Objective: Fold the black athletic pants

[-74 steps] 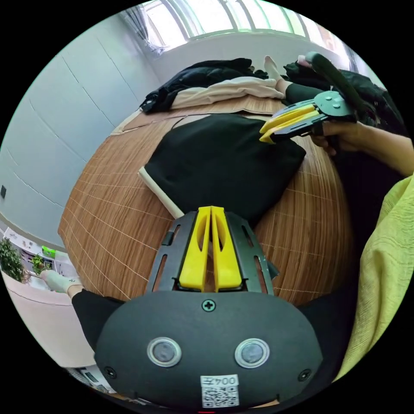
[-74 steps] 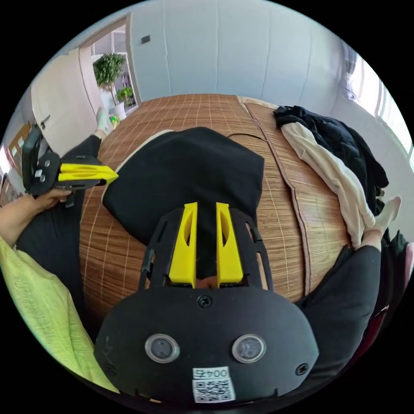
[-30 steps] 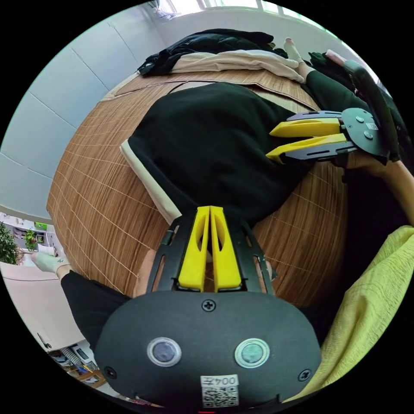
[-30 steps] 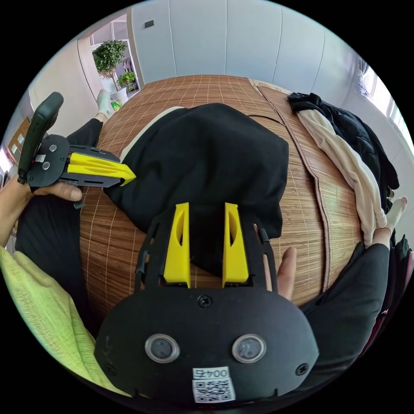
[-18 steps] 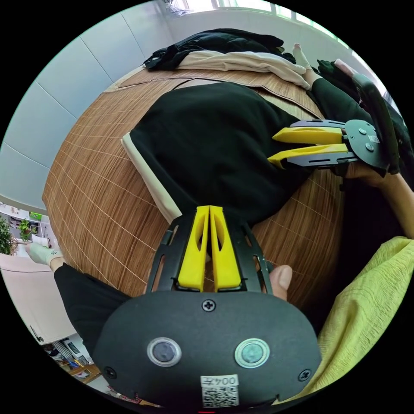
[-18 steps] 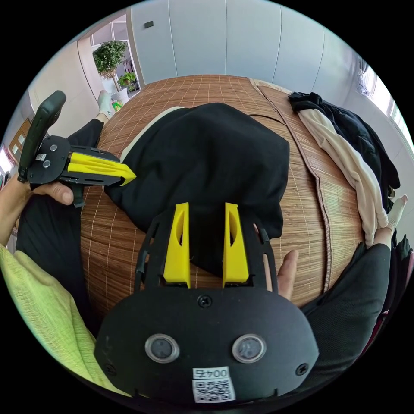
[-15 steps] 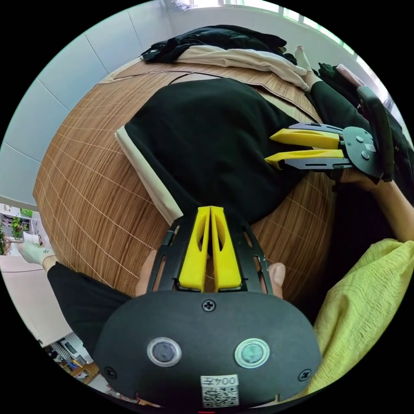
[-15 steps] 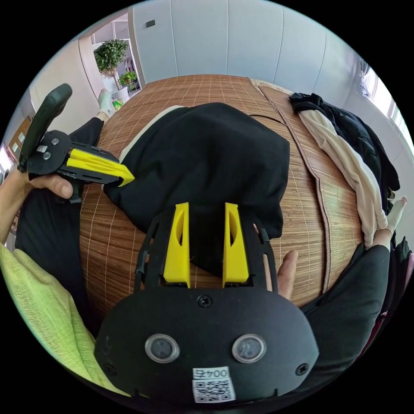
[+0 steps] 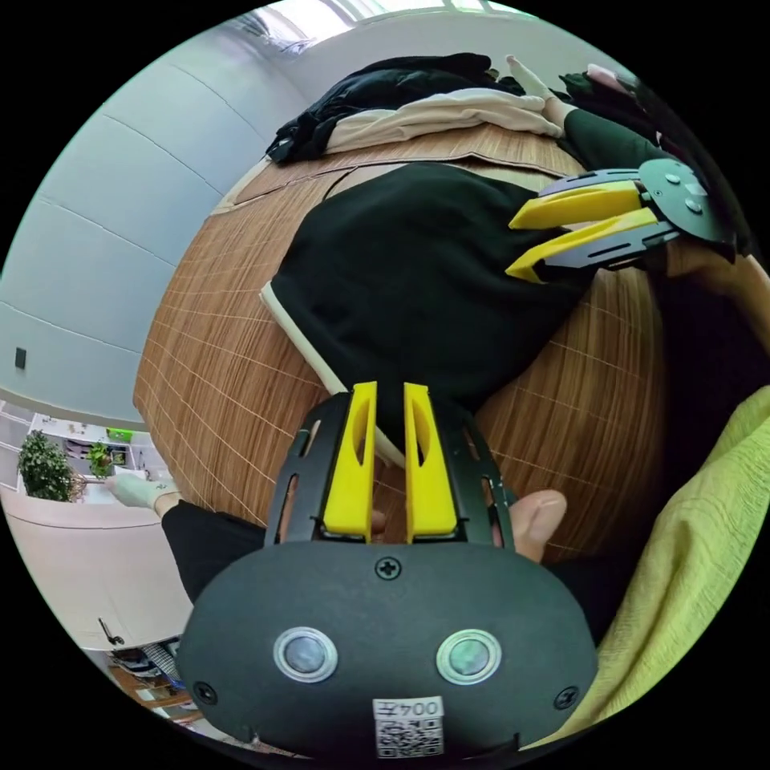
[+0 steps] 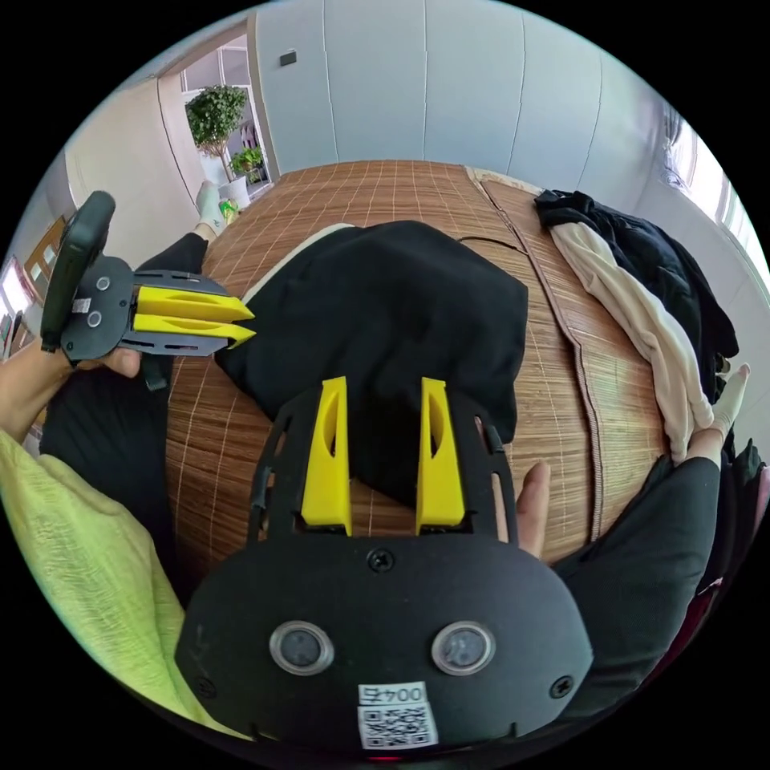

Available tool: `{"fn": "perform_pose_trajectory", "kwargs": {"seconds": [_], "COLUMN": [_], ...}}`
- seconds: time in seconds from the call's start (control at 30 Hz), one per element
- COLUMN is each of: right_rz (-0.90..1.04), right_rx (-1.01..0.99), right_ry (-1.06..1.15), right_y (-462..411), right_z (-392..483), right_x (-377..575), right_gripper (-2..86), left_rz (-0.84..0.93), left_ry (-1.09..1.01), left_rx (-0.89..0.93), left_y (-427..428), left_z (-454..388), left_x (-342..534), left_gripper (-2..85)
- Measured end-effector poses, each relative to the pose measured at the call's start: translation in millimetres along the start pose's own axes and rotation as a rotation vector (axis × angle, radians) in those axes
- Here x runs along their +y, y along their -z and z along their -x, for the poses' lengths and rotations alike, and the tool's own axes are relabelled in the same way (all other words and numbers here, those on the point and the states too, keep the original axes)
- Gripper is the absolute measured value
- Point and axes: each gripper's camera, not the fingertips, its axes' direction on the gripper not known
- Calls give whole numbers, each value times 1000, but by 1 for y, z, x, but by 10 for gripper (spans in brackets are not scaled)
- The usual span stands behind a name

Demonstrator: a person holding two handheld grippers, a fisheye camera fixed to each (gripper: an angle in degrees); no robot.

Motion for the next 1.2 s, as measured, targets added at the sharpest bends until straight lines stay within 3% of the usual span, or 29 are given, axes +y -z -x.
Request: {"fn": "perform_pose_trajectory", "kwargs": {"seconds": [0.57, 0.83, 1.2], "right_rz": [237, 286, 294], "right_rx": [14, 9, -39], "right_ry": [-93, -122, -57], "right_y": [37, 53, 76], "right_z": [-21, -34, -44], "right_x": [-51, -79, -101], "right_gripper": [108, 93, 139], "left_rz": [143, 110, 107], "left_ry": [112, 121, 114], "left_rx": [237, 231, 264], "left_y": [-29, -27, -19], "left_z": [35, 40, 42], "left_x": [-26, -30, -33], "left_gripper": [114, 107, 104]}}
